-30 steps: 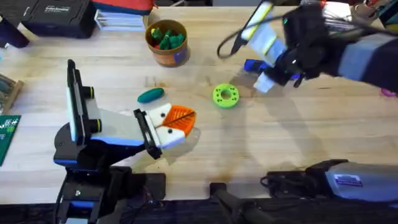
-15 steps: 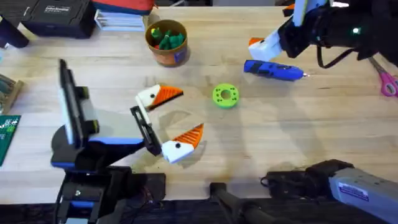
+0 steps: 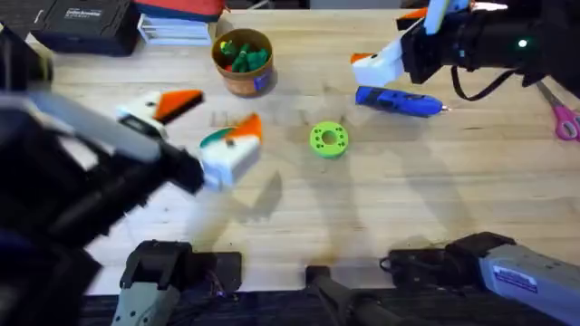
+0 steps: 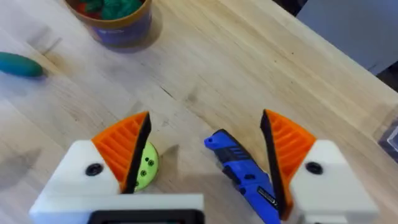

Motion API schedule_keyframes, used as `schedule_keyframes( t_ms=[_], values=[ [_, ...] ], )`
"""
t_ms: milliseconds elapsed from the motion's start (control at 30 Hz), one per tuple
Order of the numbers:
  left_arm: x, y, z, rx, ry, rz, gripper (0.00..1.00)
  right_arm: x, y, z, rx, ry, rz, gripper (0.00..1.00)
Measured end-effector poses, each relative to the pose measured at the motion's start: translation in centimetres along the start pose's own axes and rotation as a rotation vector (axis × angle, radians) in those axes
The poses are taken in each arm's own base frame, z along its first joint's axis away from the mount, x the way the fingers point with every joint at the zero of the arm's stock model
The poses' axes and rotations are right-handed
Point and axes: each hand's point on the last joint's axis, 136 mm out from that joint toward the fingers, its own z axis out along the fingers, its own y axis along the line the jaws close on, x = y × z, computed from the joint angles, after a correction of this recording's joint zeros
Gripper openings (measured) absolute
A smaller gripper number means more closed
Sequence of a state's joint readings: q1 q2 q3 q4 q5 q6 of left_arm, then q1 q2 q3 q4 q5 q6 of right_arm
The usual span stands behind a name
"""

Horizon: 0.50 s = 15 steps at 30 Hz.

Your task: Pick up the gripper from the table and insert it into the empty holder that is missing its gripper. Then pick up a screw, insert it into the mounting hole, and use the screwdriver to tighten it. Finally, clean up the table by picking up the vegetable and placing it into the bucket.

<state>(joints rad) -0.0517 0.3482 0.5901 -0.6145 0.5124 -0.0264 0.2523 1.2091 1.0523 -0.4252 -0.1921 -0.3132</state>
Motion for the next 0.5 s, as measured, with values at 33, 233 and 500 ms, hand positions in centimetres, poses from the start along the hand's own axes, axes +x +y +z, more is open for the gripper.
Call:
schedule_keyframes(
  t_ms=[33,233,500],
  values=[
    [-0.1,1.0,0.1,-0.058,0.043,-0.013,0.986,0.0,0.0,0.0,0.0,-0.001,0.0,0.994],
    [0.3,7.2,1.5,-0.341,0.302,-0.063,0.985,0.1,0.0,0.4,-0.007,0.002,0.002,0.994],
    [6.1,11.3,5.2,-0.402,0.626,-0.08,0.985,0.3,0.1,0.8,-0.013,0.015,0.007,0.994]
  ],
)
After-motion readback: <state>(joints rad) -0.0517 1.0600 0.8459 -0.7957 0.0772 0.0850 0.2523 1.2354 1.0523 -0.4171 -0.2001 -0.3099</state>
